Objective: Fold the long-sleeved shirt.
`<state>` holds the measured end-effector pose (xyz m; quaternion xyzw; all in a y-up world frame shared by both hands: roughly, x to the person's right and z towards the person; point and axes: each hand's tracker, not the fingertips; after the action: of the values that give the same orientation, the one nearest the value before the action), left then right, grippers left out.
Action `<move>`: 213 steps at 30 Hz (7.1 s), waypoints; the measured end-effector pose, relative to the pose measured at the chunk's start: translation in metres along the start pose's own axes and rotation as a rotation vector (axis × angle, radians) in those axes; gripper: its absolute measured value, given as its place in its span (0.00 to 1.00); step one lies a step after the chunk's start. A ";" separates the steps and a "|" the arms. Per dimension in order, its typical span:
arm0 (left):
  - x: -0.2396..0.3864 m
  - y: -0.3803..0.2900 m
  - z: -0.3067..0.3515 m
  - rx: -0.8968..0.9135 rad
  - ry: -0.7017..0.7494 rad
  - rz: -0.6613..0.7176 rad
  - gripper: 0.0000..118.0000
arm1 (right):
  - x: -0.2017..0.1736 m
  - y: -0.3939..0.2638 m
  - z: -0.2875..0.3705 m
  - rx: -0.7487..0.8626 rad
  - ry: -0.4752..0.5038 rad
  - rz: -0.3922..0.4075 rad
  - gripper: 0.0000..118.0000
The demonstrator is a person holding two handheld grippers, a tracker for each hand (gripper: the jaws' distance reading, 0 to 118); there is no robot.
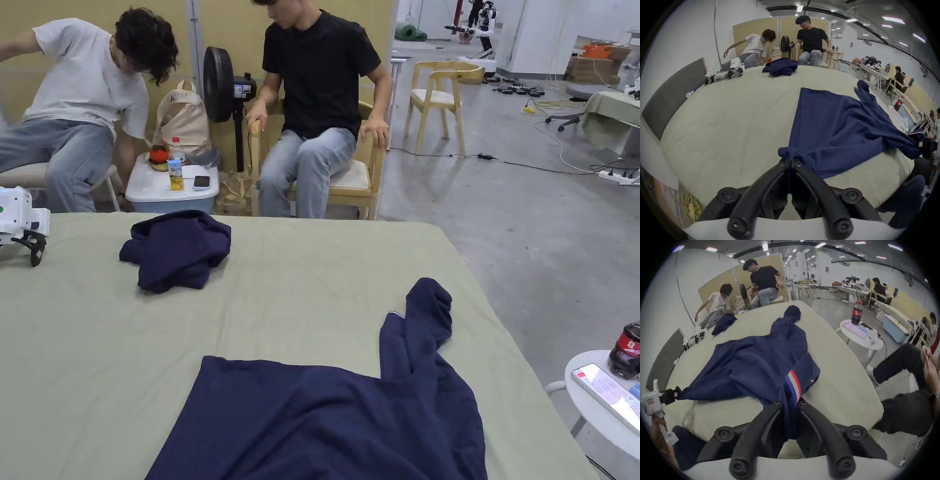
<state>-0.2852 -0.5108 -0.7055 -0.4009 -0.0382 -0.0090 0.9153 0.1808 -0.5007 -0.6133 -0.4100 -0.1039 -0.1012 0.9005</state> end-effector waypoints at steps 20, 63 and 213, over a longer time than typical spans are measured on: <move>0.026 -0.007 0.090 0.157 -0.115 0.012 0.99 | -0.046 -0.006 0.095 0.259 0.101 0.066 1.00; 0.087 0.087 -0.100 -0.063 -0.101 -0.050 0.00 | 0.058 0.215 -0.304 -0.363 -0.056 0.075 0.71; 0.028 0.072 -0.058 0.081 -0.025 0.044 0.04 | -0.070 0.069 -0.084 0.050 0.114 0.137 0.01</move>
<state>-0.2502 -0.5041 -0.7951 -0.3641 -0.0415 0.0176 0.9302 0.1407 -0.5137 -0.7358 -0.3873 -0.0267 -0.0597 0.9196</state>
